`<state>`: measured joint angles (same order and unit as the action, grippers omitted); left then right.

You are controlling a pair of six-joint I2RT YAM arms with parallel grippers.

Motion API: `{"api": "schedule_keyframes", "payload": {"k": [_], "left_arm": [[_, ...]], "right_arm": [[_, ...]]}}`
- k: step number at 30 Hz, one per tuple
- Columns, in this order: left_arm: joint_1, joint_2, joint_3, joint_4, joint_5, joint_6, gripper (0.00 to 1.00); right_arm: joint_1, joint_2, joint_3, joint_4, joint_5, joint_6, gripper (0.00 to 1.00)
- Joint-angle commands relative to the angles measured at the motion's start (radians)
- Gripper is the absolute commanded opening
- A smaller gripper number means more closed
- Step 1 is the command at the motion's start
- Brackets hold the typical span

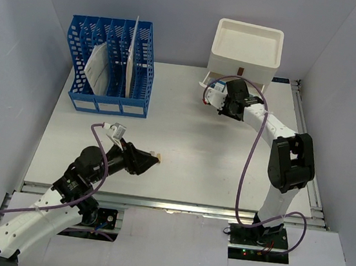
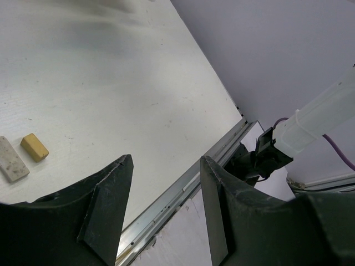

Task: Organize the desk

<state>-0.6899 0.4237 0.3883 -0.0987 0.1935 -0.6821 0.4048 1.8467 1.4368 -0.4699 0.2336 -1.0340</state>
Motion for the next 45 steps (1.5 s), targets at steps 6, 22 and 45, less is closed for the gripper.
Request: {"api": "schedule_keyframes", "payload": {"k": [6, 22, 45], "left_arm": [[0.004, -0.004, -0.005, 0.016, 0.007, -0.008, 0.62], [0.004, -0.002, 0.002, 0.015, 0.003, 0.006, 0.63], [0.003, 0.839, 0.518, 0.329, -0.02, 0.029, 0.67]], "right_arm": [[-0.08, 0.005, -0.033, 0.357, 0.183, -0.074, 0.48], [-0.127, 0.041, -0.015, 0.402, 0.191, -0.252, 0.47], [-0.166, 0.036, -0.046, 0.615, 0.13, -0.359, 0.49]]}}
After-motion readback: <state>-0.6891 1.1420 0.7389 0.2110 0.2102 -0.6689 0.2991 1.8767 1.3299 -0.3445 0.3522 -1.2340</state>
